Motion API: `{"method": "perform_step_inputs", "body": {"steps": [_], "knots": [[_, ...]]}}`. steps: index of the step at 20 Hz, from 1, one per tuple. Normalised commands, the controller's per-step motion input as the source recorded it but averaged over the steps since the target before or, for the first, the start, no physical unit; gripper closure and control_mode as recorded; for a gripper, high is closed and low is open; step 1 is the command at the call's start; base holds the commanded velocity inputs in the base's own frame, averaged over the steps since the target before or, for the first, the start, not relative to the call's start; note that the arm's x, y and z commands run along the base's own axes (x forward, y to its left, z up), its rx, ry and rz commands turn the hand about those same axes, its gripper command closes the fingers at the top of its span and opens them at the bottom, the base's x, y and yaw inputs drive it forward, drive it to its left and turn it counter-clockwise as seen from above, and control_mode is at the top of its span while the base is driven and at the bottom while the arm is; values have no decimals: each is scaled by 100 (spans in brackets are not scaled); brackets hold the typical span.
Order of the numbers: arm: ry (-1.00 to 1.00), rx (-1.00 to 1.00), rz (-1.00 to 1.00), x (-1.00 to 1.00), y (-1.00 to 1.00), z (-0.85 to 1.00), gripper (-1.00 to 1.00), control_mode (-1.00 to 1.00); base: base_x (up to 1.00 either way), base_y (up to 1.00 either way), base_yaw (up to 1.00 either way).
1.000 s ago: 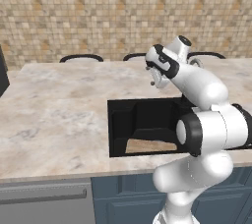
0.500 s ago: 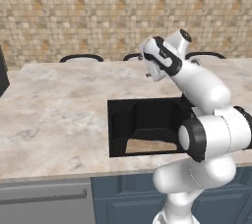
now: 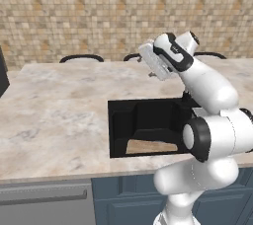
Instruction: Move the cutting board and knife to the sink. Then move spray from the cabinet to the counter.
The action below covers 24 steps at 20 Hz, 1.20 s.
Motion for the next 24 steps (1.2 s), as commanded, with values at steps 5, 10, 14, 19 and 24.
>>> {"method": "perform_step_inputs", "body": {"steps": [5, 10, 14, 19, 24], "knots": [[-10, -46, 28, -20, 0, 3, -100, -100, 0, 0, 0], [0, -54, 12, -29, 0, 8, -100, -100, 0, 0, 0], [-8, -42, 0, -85, 0, 11, -100, -100, 0, 0, 0], [-25, -18, 0, -100, 0, 18, -100, -100, 0, 0, 0], [-17, 0, 0, -100, 0, 10, -100, -100, 0, 0, 0]]}}
